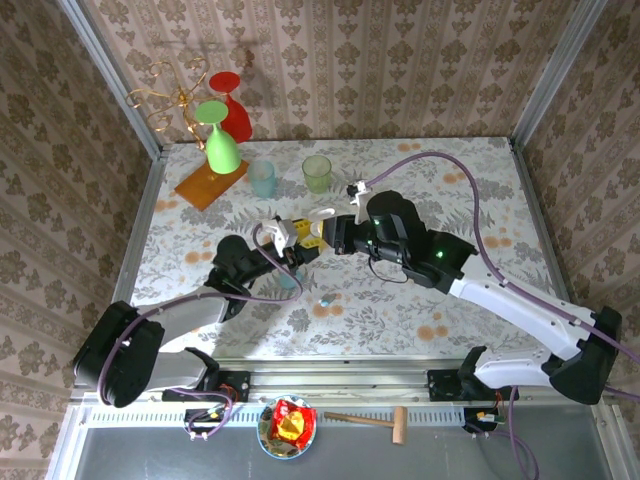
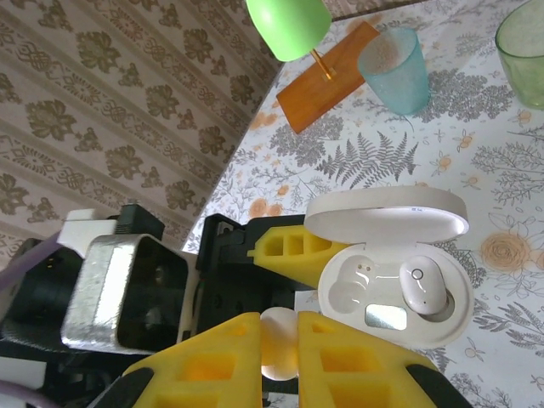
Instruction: Insert the wireless bluetooth earbuds into the charging case
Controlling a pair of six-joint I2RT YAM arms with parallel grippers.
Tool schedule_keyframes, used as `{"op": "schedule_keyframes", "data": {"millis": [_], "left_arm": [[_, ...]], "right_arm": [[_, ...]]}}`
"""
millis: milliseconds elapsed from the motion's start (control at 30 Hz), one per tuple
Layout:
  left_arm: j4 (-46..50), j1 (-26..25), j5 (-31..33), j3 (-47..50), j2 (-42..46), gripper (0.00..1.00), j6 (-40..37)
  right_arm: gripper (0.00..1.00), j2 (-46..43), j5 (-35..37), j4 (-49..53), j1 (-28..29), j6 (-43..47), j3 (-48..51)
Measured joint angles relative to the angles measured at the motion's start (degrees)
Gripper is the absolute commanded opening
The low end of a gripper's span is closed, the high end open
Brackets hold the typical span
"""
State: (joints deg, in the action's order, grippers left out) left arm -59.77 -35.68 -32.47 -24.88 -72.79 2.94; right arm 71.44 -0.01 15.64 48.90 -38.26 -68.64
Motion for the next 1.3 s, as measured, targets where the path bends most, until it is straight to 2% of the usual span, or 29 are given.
{"op": "schedule_keyframes", "data": {"millis": [833,1300], "left_arm": [[-0.2,-1.8,0.2,-1.8,0.0,0.24,0.1],[0.6,-1.9,0.2,-2.6,0.0,0.24,0.5]], "right_arm": [[0.13,2.7,2.4,-1.4,0.0,0.4,0.0],[0.37,3.0,3.4,-1.4,0.0,0.4,0.0]]}}
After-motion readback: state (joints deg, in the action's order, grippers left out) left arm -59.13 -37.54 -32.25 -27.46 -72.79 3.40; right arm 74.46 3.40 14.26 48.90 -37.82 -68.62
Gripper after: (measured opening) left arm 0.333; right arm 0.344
